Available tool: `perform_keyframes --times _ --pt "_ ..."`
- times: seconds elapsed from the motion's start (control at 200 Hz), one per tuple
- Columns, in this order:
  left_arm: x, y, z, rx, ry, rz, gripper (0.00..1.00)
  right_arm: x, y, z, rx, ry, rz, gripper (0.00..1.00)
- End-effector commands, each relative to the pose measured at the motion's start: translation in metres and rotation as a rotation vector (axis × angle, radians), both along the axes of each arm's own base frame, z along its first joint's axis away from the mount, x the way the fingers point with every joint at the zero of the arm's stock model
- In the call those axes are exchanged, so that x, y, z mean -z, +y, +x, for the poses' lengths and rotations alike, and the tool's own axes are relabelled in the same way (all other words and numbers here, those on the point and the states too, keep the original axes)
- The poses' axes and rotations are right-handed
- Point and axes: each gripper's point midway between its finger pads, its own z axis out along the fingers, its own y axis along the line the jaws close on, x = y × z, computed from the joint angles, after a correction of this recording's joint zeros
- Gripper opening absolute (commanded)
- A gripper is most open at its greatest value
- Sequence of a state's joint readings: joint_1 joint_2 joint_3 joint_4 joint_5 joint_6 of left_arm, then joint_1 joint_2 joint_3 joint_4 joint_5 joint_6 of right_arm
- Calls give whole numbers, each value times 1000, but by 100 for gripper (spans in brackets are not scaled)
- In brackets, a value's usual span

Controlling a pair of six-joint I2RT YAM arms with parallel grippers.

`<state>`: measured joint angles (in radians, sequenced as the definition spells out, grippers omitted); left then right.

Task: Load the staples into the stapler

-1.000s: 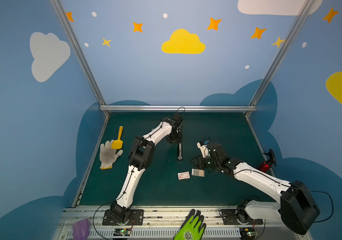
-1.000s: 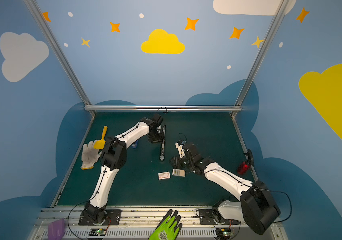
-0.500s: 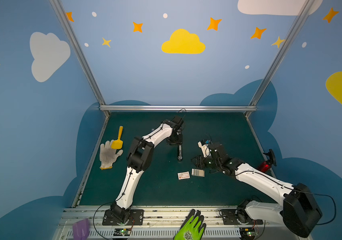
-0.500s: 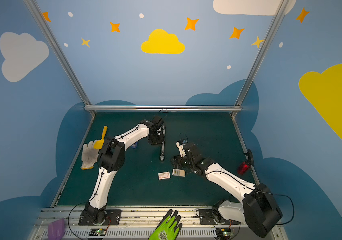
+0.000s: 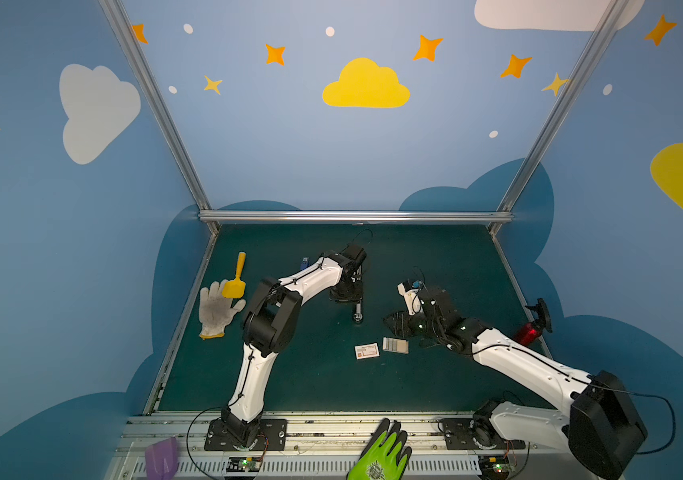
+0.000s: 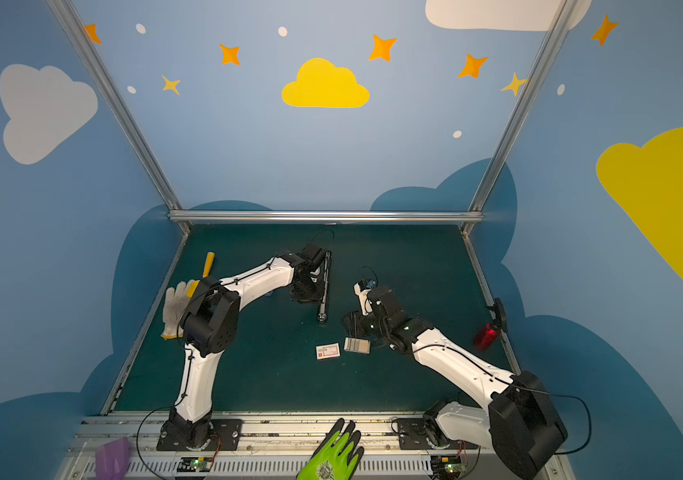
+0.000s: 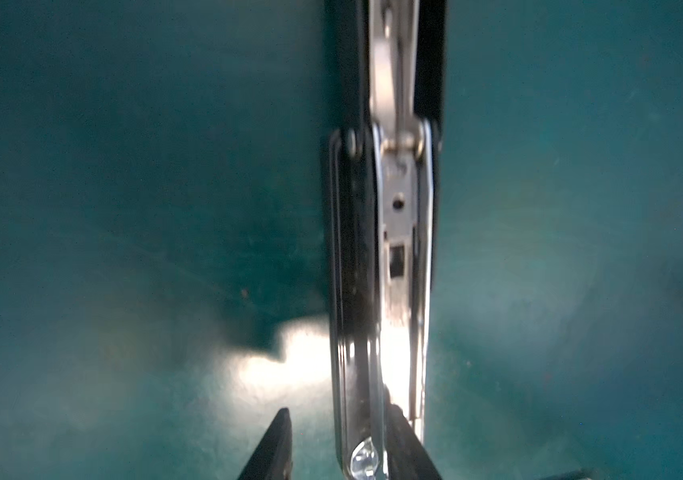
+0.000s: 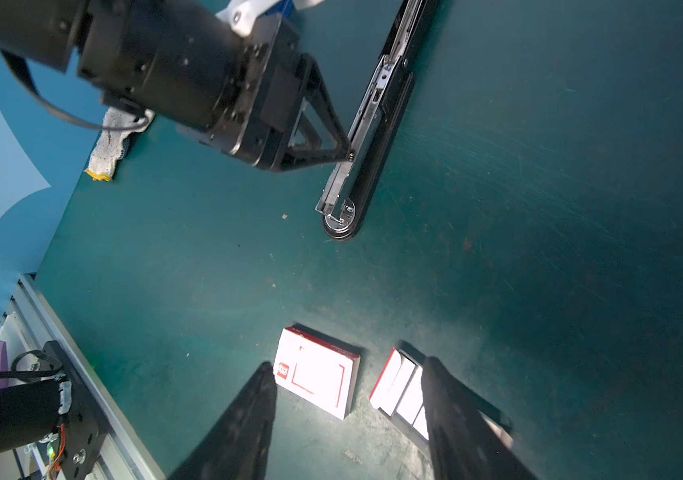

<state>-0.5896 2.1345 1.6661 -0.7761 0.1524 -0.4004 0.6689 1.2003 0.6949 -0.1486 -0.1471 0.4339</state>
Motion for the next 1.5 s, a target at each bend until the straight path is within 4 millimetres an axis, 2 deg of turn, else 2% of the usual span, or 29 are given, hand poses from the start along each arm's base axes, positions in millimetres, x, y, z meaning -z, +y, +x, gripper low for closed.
perform_keyframes --times 0.0,0.23,0.386,0.486,0.651,0.726,0.906,1.051,1.167,1.247,1.382,1.497 --pt "4 11 -26 9 44 53 37 3 -8 -3 19 8 -16 57" --pt "-26 22 -36 -14 -34 36 40 4 -10 -2 27 12 -20 57" --pt "-41 6 -35 -7 -52 -59 43 4 -10 -2 27 16 -23 57" --pt "-34 -2 -34 9 -39 -62 44 4 -10 -2 26 20 -26 57" --pt "-6 -2 -32 36 -4 24 44 4 -10 -2 30 24 -24 57" --pt "1 9 -30 36 -23 105 45 4 -9 -1 29 28 -27 57" --pt "2 42 -33 7 -70 225 45 5 -4 3 20 28 -25 57" --pt "0 70 -32 -43 -78 244 45 6 4 9 2 35 -20 57" --pt "-5 88 -23 -79 -85 238 45 6 9 13 -5 38 -15 57" --pt "-17 83 -15 -44 -116 199 45 4 9 16 -4 34 -14 57" --pt "-43 55 1 59 -174 101 46 0 3 21 12 36 -2 58" --pt "-57 32 19 139 -218 38 48 -2 -8 29 35 67 35 60"
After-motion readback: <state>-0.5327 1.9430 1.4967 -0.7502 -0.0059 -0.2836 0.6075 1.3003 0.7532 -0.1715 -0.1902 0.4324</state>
